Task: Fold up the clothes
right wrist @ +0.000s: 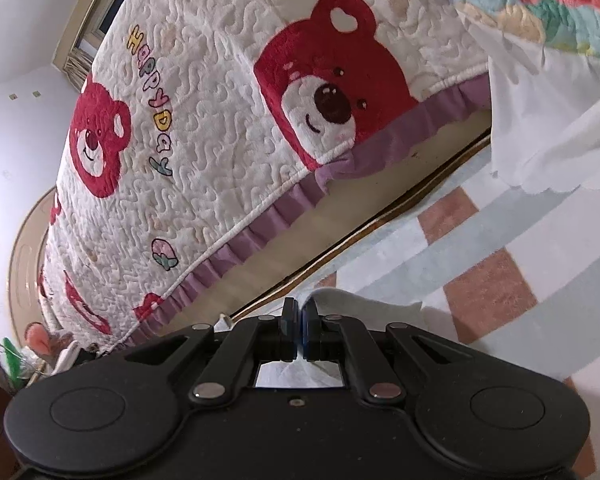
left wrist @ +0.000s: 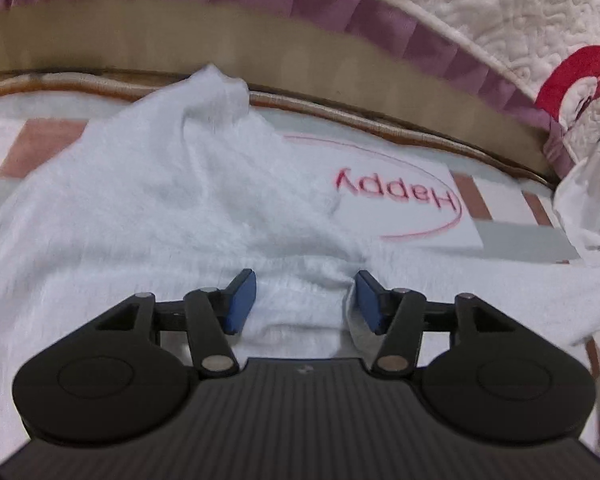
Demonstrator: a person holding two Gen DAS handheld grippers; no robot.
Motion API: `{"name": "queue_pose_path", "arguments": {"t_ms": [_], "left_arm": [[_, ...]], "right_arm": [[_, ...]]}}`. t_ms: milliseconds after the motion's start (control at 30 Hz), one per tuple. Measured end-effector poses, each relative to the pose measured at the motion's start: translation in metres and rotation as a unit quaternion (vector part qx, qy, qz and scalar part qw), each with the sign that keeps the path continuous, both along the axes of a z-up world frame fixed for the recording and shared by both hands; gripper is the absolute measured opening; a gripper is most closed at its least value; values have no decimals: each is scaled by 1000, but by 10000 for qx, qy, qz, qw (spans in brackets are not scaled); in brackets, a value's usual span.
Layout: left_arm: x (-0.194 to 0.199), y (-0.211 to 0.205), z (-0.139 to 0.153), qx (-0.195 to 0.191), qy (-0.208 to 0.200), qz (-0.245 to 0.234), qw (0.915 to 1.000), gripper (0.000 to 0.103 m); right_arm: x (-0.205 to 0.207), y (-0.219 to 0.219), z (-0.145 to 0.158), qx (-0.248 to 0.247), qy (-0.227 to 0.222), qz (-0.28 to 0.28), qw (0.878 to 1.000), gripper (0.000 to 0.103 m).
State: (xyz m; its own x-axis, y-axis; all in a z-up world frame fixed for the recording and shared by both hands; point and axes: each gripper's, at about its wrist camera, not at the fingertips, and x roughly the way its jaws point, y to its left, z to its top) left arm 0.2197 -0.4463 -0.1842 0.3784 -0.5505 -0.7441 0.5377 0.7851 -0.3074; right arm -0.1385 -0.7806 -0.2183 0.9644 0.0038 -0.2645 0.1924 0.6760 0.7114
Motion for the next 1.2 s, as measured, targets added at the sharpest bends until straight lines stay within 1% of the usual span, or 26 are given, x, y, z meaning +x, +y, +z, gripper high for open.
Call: {"name": "queue_pose_path", "arguments": {"t_ms": [33,67,133,200,233,333,400,467,533,567,600,633,667,700,733,800,833,867,900,933,967,1067,1133,1200], "left_arm": [[0,-2,2,70,-136,-38,9999,1],[-1,-1,6,114,-303,61,9995,0],[-6,11,18,-53,-687,330,9971,0],[-14,29,32,-301,-1018,598,9925,0],[-17,41,37,-412,-1118,705,9904,0],[-24,68,49,-628,-1133,877,9877,0],[-24,71,47,-654,-819,560,9929,0],[-25,65,41,-556,-602,315,9961,2],[-22,55,34,-499,-296,99,9983,5],[-20,49,29,-520,-120,70,9986,10],[-17,44,24,-537,43,38,9985,21],[-15,38,19,-548,179,1,9983,28],[-12,32,14,-539,299,-22,9981,42],[-7,23,9,-490,388,-19,9980,47],[-1,15,3,-441,465,-3,9979,47],[10,-2,-9,-268,575,82,9980,53],[13,-10,-13,-177,543,114,9983,52],[13,-16,-12,-113,336,126,9993,50],[12,-21,-11,-4,110,121,9999,33],[9,-26,-9,199,-156,81,9996,12],[6,-27,-7,299,-356,79,9989,6],[-2,-8,1,-17,-515,348,9981,5],[-12,9,10,-199,-741,520,9957,5],[-21,28,22,-439,-866,676,9930,5]], "right_arm": [[-1,1,3,-17,-76,0,10000,5],[-3,2,7,-58,-150,-32,9999,5],[-6,5,15,-141,-283,-53,9995,5],[-9,6,20,-202,-373,-59,9991,5],[-11,7,22,-196,-428,-45,9989,5],[-19,11,26,-199,-530,74,9984,5],[-23,17,26,-331,-363,259,9985,5],[-27,25,24,-510,-26,421,9978,5],[-31,29,14,-487,217,434,9976,5],[-33,30,9,-471,312,414,9975,5],[-34,31,4,-447,390,379,9975,5],[-35,33,-1,-419,459,339,9975,5],[-35,34,-6,-380,505,294,9976,5],[-34,35,-11,-332,538,255,9977,5],[-34,35,-14,-288,566,228,9977,5],[-32,37,-19,-252,616,231,9975,5],[-31,38,-20,-249,628,251,9974,5],[-31,39,-19,-255,633,268,9973,5],[-30,40,-19,-260,628,280,9973,5],[-31,41,-18,-267,589,261,9976,5],[-33,41,-15,-279,519,197,9981,5],[-38,40,-9,-299,308,5,9991,5],[-41,38,-6,-229,151,-121,9996,5],[-43,37,-2,-202,15,-140,9997,5]]}}
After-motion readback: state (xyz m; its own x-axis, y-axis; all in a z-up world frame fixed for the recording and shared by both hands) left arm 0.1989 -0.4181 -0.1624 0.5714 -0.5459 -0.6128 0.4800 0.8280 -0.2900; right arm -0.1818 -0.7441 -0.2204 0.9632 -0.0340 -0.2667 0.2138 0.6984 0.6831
